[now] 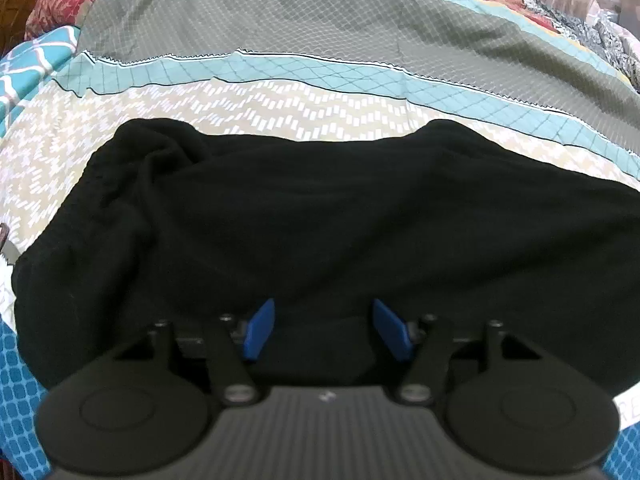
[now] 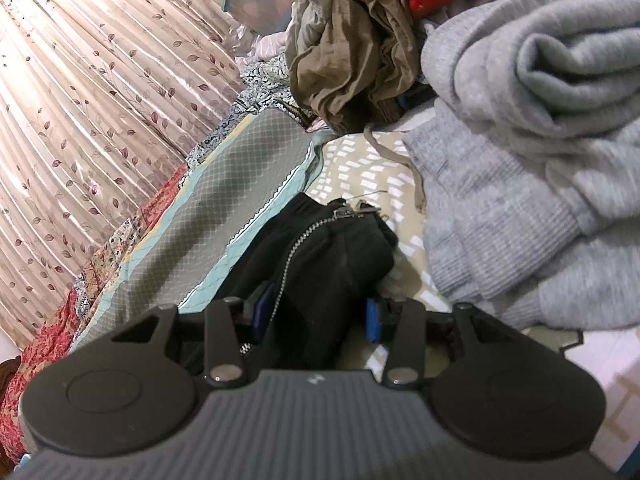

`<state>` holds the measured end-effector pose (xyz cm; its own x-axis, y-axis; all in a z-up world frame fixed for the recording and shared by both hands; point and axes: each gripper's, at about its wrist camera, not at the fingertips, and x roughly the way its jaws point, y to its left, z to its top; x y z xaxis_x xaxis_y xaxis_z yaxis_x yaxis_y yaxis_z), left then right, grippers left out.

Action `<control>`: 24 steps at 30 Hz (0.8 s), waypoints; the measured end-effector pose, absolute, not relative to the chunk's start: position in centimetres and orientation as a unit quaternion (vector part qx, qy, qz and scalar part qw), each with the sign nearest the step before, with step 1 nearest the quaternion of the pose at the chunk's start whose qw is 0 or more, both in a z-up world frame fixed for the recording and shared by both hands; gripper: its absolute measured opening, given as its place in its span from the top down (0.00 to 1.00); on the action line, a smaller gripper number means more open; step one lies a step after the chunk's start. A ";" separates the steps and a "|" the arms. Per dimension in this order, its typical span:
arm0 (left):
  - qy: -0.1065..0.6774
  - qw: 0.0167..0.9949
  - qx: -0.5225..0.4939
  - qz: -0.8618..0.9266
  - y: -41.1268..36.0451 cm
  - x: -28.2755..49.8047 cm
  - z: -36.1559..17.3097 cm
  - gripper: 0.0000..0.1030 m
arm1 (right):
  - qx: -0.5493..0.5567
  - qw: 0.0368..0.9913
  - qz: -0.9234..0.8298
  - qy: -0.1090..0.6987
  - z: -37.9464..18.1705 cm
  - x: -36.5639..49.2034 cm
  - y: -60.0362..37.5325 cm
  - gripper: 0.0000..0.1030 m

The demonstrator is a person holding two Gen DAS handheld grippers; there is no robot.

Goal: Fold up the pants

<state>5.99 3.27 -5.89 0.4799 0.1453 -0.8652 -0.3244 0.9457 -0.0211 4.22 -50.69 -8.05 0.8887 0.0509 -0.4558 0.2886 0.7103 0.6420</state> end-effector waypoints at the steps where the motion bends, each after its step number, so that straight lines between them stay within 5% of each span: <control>1: 0.491 0.855 -0.091 0.136 3.3 6.0 -5.9 0.44 | 0.373 0.896 -0.071 0.232 -7.8 4.4 -50.6 0.54; 13: 0.493 0.855 -0.095 0.130 3.5 6.1 -5.9 0.44 | 0.406 0.880 -0.070 0.237 -8.1 6.0 -50.5 0.56; 14: 0.493 0.855 -0.095 0.131 3.5 6.1 -6.0 0.44 | 0.404 0.879 -0.066 0.245 -7.9 6.3 -50.6 0.61; 15: 0.493 0.855 -0.095 0.131 3.5 6.0 -6.0 0.44 | 0.407 0.875 -0.060 0.256 -7.8 6.5 -50.7 0.83; 16: 0.493 0.855 -0.095 0.131 3.5 6.0 -6.0 0.44 | 0.418 0.868 -0.051 0.264 -7.9 6.8 -50.9 0.87; 24: 0.493 0.855 -0.099 0.127 3.7 6.1 -5.9 0.44 | 0.432 0.874 -0.015 0.221 -4.1 5.0 -49.7 0.88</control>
